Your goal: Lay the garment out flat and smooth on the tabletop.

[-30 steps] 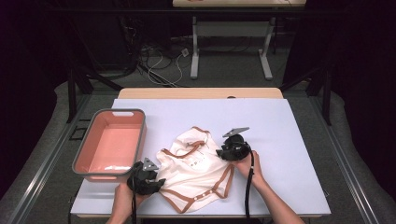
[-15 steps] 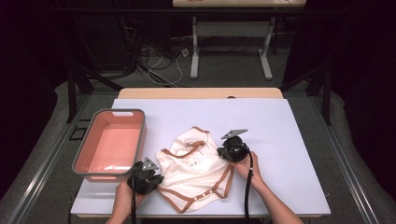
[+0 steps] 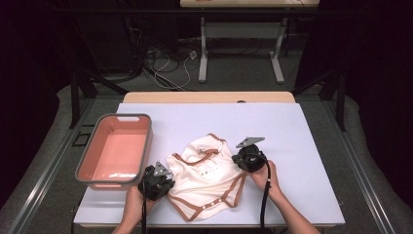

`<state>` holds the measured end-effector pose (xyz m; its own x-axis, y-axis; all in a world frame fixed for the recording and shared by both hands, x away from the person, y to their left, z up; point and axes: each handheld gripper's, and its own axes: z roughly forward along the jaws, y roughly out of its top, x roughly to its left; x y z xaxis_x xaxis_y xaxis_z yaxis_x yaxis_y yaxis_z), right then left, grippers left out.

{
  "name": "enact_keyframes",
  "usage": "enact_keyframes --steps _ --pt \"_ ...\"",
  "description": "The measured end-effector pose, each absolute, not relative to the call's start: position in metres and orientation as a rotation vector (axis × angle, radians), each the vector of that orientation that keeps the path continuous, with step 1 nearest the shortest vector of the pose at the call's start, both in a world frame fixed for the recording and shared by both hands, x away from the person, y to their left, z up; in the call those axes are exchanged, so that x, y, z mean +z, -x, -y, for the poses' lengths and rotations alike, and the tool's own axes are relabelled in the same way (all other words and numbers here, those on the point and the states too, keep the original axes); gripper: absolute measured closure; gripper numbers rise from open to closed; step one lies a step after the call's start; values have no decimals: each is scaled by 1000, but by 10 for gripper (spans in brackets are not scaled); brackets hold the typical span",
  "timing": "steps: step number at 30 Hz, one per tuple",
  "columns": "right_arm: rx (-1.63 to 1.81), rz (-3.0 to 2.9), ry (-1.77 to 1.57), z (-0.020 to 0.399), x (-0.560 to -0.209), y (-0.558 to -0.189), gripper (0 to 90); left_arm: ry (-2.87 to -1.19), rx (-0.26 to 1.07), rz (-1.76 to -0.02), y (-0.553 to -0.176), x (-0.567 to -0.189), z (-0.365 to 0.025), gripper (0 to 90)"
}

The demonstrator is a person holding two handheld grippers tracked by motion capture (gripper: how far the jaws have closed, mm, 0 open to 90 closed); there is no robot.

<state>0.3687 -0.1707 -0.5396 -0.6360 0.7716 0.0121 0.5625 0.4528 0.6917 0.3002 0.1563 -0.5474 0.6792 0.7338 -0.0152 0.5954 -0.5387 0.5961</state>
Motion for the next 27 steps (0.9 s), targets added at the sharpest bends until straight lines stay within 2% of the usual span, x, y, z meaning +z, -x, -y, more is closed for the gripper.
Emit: enact_keyframes --steps 27 --pt "917 -2394 -1163 205 -535 -343 889 -2350 376 -962 -316 -548 -141 862"
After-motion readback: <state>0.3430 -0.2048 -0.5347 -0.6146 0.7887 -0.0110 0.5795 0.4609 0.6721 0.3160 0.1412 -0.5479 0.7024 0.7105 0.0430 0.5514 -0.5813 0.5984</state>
